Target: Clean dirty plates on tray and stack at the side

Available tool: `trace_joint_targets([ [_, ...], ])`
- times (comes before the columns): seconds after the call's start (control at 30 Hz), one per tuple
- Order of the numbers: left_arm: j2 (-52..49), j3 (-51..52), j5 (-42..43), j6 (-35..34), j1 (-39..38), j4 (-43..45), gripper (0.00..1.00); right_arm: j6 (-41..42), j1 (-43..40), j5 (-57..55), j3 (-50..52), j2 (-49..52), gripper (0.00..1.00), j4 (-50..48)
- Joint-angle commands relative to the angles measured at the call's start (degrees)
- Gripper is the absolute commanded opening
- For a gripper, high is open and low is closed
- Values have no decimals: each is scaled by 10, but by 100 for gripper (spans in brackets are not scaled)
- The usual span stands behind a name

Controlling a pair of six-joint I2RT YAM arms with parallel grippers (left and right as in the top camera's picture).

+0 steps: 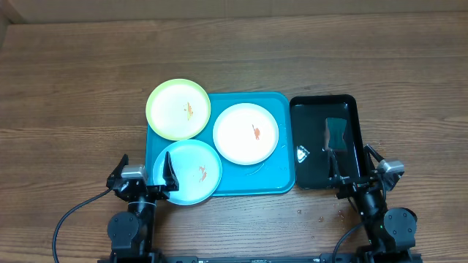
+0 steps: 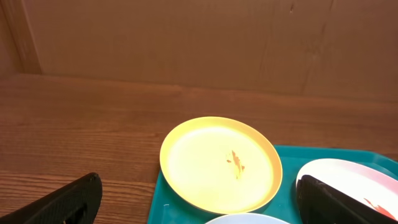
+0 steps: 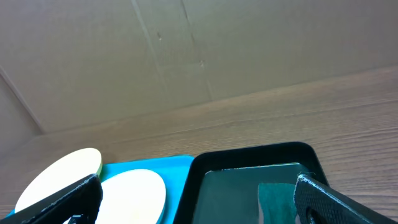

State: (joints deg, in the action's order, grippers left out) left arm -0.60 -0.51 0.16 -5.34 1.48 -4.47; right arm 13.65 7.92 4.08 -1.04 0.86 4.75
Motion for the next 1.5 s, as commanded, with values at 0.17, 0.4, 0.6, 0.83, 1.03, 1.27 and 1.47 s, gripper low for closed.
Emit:
trace_joint_targets([
  [0.17, 2, 2, -4, 13, -5, 0, 100, -1, -2, -1, 6, 0, 100, -3],
  [0.4, 2, 2, -4, 13, -5, 0, 100, -1, -2, -1, 6, 0, 100, -3],
  [0.6, 2, 2, -4, 13, -5, 0, 100, -1, -2, -1, 6, 0, 100, -3],
  [0.83, 2, 2, -4, 13, -5, 0, 100, -1, -2, -1, 6, 0, 100, -3],
  [1.03, 2, 2, -4, 13, -5, 0, 100, -1, -2, -1, 6, 0, 100, -3],
  [1.27, 2, 2, -7, 13, -5, 33, 100, 1, -2, 2, 6, 0, 100, -3],
  [1.47, 2, 2, 59, -33, -5, 21, 100, 32, -2, 123, 6, 0, 100, -27],
])
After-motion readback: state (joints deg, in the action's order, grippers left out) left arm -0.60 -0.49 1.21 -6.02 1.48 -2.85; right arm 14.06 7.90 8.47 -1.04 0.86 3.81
